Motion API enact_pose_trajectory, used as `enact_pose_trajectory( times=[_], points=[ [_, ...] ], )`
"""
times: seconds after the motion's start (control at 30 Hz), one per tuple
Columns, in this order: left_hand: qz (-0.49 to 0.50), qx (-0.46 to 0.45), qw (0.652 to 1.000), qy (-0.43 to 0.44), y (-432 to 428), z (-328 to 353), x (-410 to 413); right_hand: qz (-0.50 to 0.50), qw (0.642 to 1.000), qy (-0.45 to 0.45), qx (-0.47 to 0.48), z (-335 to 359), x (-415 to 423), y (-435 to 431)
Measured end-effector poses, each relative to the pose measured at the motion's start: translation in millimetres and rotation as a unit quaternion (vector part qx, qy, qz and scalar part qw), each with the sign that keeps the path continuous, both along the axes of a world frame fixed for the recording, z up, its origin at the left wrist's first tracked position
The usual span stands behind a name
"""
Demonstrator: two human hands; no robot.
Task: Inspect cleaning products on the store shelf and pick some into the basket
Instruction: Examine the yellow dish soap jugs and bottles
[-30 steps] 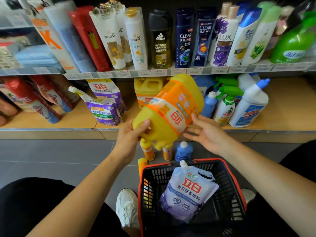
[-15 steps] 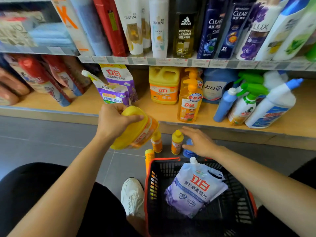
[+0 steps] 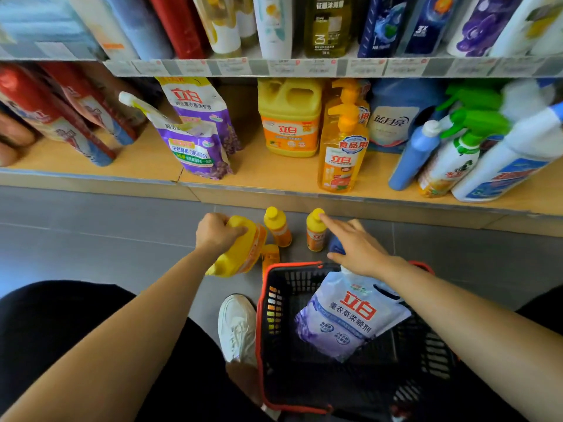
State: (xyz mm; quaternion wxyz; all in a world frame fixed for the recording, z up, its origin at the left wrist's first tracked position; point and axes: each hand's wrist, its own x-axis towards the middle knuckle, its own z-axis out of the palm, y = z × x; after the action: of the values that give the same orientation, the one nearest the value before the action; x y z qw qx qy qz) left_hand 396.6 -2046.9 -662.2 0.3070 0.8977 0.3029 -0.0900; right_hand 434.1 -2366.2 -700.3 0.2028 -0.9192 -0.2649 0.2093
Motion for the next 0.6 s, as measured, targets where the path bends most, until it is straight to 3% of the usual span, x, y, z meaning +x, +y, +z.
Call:
enact_pose_trajectory(
  times=[0.13,0.47,0.6],
  points=[
    [-0.021,-0.032,0.999,0.005,-2,-16,8,-0.01,1.0,0.004,0.01,-5,3,0],
    [-0.151,0.007,0.987,-0.055,1,-43,12,-0.042,0.999,-0.027,-0.01,18,15,14],
    [-0.154,0.029,0.983,-0.099,2,-55,7,-0.069,0.993,-0.065,0.066,48,38,41]
  ],
)
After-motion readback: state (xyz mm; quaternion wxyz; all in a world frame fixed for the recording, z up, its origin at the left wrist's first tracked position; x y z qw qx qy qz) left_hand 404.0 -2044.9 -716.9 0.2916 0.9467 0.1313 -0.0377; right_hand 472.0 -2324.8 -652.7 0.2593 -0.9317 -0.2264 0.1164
